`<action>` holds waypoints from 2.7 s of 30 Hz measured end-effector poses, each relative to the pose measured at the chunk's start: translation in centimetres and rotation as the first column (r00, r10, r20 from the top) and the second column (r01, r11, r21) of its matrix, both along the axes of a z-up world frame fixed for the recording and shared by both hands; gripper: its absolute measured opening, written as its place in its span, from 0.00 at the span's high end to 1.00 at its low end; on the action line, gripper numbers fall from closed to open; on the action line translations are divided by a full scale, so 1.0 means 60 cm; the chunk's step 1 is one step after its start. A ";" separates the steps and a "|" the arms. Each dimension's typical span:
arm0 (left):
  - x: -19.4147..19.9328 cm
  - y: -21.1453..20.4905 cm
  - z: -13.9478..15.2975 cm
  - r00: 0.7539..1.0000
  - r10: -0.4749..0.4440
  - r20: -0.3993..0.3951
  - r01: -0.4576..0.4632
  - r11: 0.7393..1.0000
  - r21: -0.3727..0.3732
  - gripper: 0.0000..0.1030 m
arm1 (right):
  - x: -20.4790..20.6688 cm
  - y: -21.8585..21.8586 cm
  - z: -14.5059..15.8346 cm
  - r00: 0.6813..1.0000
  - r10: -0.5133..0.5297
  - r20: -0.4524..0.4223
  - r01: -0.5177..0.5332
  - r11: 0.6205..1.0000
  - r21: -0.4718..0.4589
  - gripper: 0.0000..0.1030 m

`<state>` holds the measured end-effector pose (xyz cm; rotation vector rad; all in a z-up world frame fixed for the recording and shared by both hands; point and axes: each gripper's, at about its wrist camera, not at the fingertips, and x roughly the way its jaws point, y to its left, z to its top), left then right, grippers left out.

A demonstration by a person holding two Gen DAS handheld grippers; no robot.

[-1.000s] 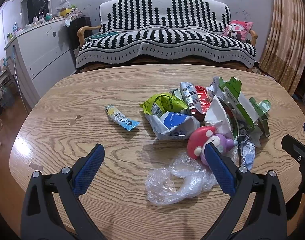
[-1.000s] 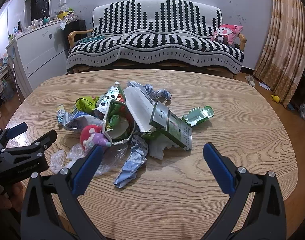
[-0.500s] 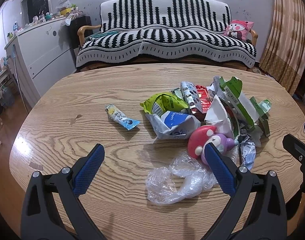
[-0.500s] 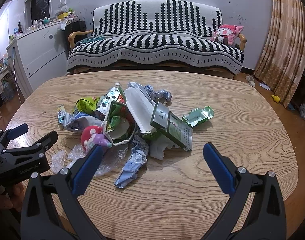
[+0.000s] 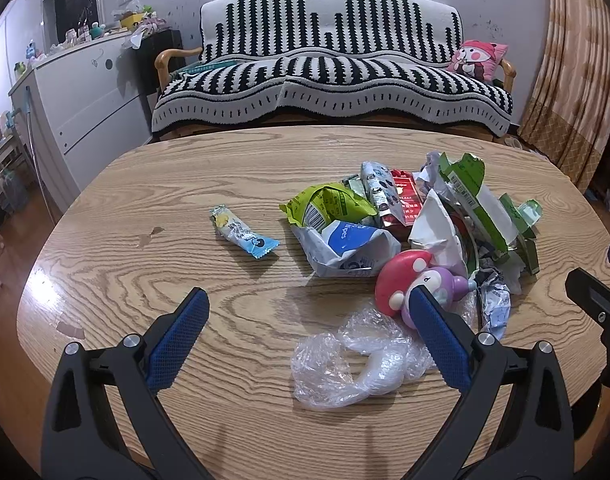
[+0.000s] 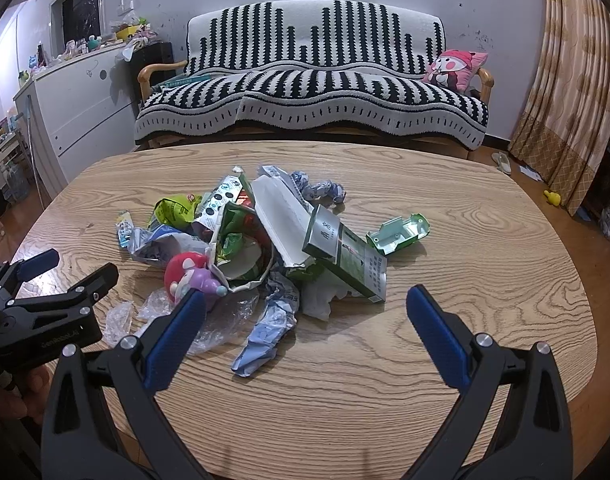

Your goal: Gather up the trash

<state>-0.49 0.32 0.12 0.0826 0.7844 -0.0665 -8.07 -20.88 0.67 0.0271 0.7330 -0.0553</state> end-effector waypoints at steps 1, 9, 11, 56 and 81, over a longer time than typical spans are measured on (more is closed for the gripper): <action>0.001 0.000 0.000 1.000 0.000 0.001 0.000 1.000 0.000 0.06 | 0.000 0.000 0.000 1.000 0.000 0.000 0.000 1.000 -0.001 0.05; 0.001 0.000 0.000 1.000 0.000 0.001 0.000 1.000 0.000 0.06 | 0.000 -0.001 0.000 1.000 0.000 0.000 0.000 1.000 0.000 0.05; 0.001 0.001 0.000 1.000 -0.001 0.000 0.001 1.000 0.000 0.06 | 0.000 -0.002 0.000 1.000 -0.001 0.000 0.001 1.000 0.000 0.05; 0.161 0.133 -0.017 0.972 0.224 -0.076 -0.229 0.972 -0.061 0.96 | 0.195 -0.099 -0.084 0.988 -0.008 -0.157 0.035 0.986 0.165 0.40; -0.080 -0.367 0.051 0.860 -0.510 0.032 0.507 0.842 -0.183 0.96 | -0.217 -0.430 0.057 0.928 -0.369 0.054 0.339 0.895 0.291 0.77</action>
